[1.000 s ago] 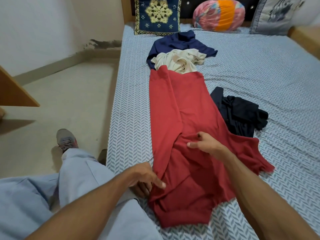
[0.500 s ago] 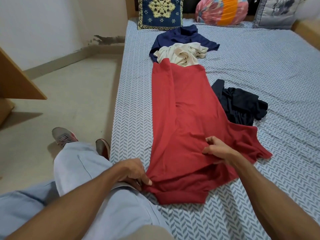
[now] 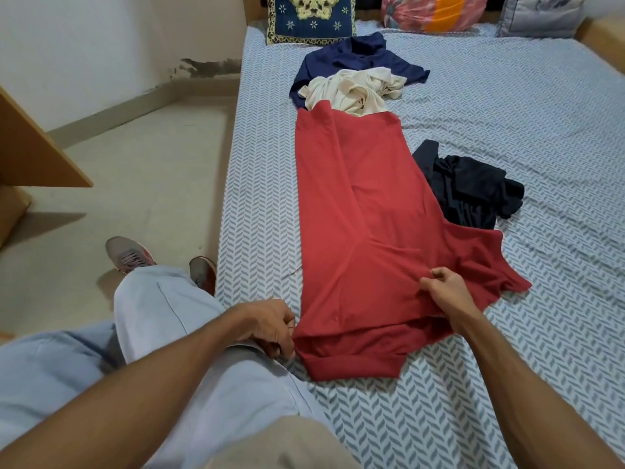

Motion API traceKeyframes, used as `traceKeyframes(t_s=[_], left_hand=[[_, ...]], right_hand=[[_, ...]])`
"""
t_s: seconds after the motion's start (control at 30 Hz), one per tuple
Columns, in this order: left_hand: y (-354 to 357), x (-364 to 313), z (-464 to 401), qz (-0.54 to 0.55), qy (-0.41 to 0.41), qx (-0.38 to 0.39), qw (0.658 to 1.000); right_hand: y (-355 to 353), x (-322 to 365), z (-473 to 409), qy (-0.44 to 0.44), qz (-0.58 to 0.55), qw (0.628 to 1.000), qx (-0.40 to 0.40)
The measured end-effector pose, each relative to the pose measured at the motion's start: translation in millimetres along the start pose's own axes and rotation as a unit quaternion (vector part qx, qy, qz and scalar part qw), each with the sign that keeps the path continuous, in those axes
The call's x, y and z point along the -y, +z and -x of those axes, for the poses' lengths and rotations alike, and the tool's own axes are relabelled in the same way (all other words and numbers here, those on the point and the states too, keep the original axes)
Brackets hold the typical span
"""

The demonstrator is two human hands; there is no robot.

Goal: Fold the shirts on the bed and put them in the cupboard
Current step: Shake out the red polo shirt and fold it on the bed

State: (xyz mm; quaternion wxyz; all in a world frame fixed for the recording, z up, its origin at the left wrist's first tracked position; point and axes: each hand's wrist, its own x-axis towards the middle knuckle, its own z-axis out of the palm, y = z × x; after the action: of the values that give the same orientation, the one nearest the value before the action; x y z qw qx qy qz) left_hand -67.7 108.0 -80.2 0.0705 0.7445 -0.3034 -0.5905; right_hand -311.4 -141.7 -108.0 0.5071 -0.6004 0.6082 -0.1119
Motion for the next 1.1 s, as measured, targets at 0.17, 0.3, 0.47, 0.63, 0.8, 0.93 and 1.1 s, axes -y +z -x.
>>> traceKeyframes(t_s=[0.17, 0.3, 0.47, 0.63, 0.8, 0.93, 1.1], left_hand=[[0, -6, -1, -0.029, -0.015, -0.005, 0.999], [-2, -3, 1, -0.003, -0.006, 0.004, 1.000], [4, 6, 2, 0.035, 0.042, -0.024, 0.998], [14, 5, 10, -0.021, 0.073, -0.045, 0.996], [20, 5, 17, -0.102, 0.104, -0.111, 0.983], [31, 2, 13, -0.204, 0.093, -0.103, 0.969], [27, -11, 2, -0.316, 0.058, -0.056, 0.945]], right_hand=[[1, 2, 7, -0.089, 0.275, 0.956, -0.058], [25, 15, 38, -0.334, 0.440, 0.819, -0.158], [81, 16, 117, -0.515, 0.416, 0.734, 0.152], [128, -9, 134, -0.466, 0.460, 0.741, 0.150], [136, -35, 135, -0.571, 0.358, 0.727, 0.132], [127, -36, 134, -0.539, 0.344, 0.748, 0.177], [87, -24, 107, -0.474, 0.309, 0.804, 0.182]])
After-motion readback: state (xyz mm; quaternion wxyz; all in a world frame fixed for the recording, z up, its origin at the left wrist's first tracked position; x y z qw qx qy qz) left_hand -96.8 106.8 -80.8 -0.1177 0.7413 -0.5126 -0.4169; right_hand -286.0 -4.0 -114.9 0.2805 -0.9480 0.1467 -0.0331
